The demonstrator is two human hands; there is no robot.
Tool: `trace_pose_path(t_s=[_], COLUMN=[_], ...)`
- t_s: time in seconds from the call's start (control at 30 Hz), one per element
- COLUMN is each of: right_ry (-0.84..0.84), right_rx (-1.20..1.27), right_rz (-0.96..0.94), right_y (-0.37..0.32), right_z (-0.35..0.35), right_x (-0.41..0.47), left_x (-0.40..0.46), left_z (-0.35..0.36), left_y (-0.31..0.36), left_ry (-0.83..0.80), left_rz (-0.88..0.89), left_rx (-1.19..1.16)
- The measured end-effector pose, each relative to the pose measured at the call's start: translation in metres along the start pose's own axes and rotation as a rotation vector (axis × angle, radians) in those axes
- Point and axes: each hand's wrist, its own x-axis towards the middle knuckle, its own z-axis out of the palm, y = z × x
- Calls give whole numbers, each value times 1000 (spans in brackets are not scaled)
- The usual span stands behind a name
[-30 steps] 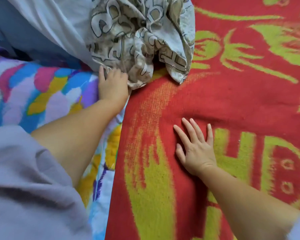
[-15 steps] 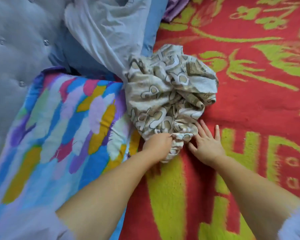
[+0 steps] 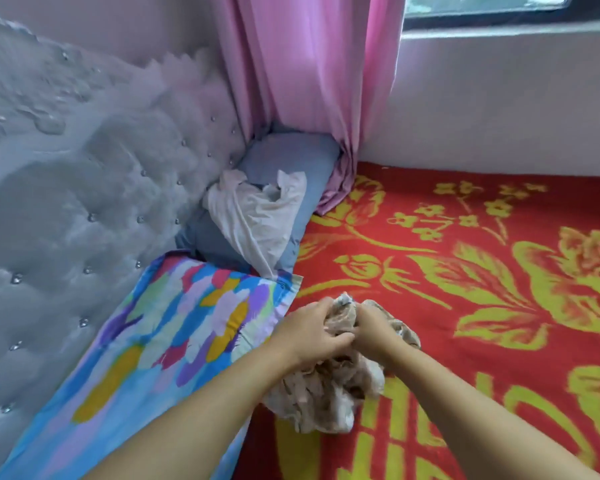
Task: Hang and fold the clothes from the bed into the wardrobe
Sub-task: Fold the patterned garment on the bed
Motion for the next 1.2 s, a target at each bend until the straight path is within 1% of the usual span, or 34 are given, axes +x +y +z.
trace_pose_path(t_s=[0.07,0.1,0.17,0.27,0.33,0.37,0.43,0.53,0.6,0.63,0.7,0.73,0.77,0.8,0.83,0.87,0.93,0.97,1.0,1.1,1.13,1.2], right_ry=[90,119,155,206,224,245,296,345,274,192,-1,-86,-131,-106,-26,97,314,382,410,378,371,362], right_rx=[58,35,25,-10,-59,-84,-129,-277,-427,-469,-394,-295,-183,-114,-92,-107,-187,-214,-220,-128,-64,97], right_rz=[-4,4,6,-4,-6,-4,38,158,222,220,135,88,62,43,36,26,-3,7,38,103,104,103], right_y=[-27,-39,-63,-98,-115,-119,-122,-117,-120,-122,-141,-155,-165,-173,-178,-182,-187,-189,-190,-196,-197,-202], right_z=[-30,-45,-76,-120,-146,-158,-182,-207,-214,-217,-217,-215,-212,-207,-204,-202,-209,-216,-224,-242,-246,-251], right_x=[-18,-28,-47,-78,-101,-112,-134,-163,-181,-188,-207,-217,-222,-223,-224,-224,-221,-221,-222,-230,-232,-237], left_x=[-15,-22,-37,-58,-76,-84,-97,-107,-112,-112,-115,-117,-116,-116,-116,-116,-117,-119,-121,-127,-129,-129], left_z=[-26,-38,-61,-84,-95,-100,-108,-121,-130,-134,-139,-142,-143,-145,-146,-149,-157,-161,-165,-170,-170,-165], left_y=[12,15,20,32,47,55,71,102,128,140,165,178,188,198,207,214,225,228,230,232,231,229], left_ry=[37,57,141,188,161,117,26,-134,-223,-245,-238,-230,-225,-220,-208,-200,-192,-180,-170,-163,-136,-32], left_rz=[24,4,-55,-131,-112,-87,25,187,249,281,293,299,300,294,284,287,329,344,355,373,365,343], left_rx=[148,165,118,14,-136,-261,-500,-721,-819,-863,-915,-895,-855,-811,-775,-742,-694,-675,-648,-494,-408,-227])
